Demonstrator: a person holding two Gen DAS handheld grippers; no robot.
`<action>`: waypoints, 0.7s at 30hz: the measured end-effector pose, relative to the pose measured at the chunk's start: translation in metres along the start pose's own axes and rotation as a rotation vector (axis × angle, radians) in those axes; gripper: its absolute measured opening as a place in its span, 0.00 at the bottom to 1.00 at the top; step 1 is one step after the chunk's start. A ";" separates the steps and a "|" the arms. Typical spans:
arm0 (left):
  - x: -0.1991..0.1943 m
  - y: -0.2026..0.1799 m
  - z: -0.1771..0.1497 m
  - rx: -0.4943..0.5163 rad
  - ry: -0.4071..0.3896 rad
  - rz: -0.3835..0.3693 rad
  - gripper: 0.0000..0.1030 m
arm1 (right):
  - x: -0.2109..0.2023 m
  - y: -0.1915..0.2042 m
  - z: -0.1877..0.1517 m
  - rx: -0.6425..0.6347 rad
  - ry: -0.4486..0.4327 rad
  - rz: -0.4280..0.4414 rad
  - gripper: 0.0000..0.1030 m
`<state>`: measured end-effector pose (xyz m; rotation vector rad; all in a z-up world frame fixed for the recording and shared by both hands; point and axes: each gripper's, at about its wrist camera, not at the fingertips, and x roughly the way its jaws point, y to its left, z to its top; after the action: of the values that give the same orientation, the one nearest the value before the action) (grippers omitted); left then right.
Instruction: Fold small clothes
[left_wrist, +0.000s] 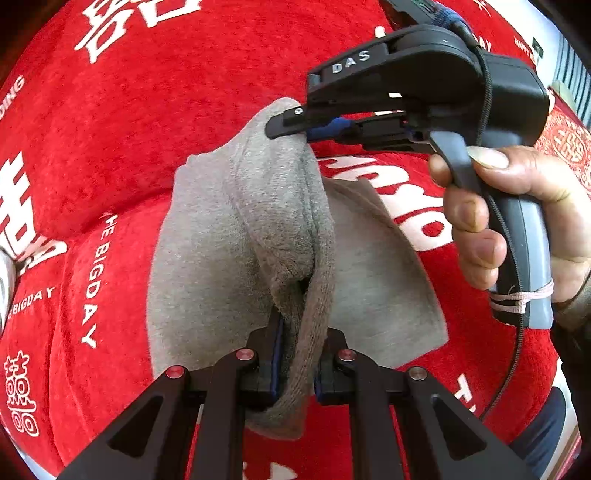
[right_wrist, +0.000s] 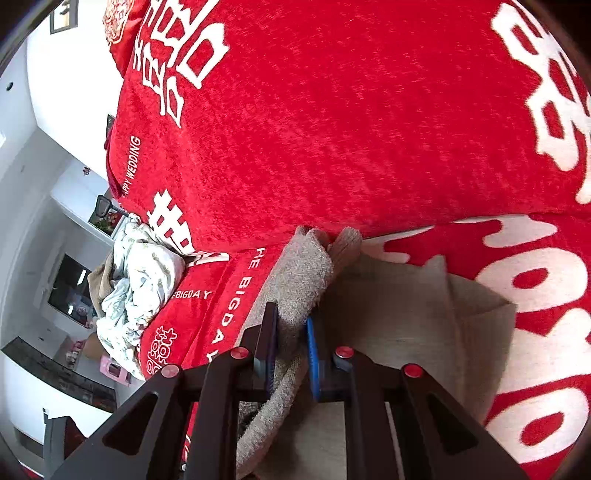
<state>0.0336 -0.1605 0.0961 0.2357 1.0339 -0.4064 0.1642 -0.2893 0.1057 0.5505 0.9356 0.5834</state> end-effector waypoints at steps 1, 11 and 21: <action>0.001 -0.005 0.001 0.008 0.002 0.000 0.13 | -0.002 -0.003 0.000 -0.002 -0.001 0.001 0.15; 0.017 -0.059 0.015 0.094 0.044 0.004 0.13 | -0.028 -0.044 -0.002 0.011 -0.010 0.008 0.15; 0.050 -0.103 0.023 0.177 0.106 0.024 0.13 | -0.037 -0.091 -0.011 0.062 -0.024 0.010 0.15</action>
<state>0.0289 -0.2728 0.0645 0.4311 1.0985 -0.4683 0.1574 -0.3775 0.0620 0.6168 0.9311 0.5566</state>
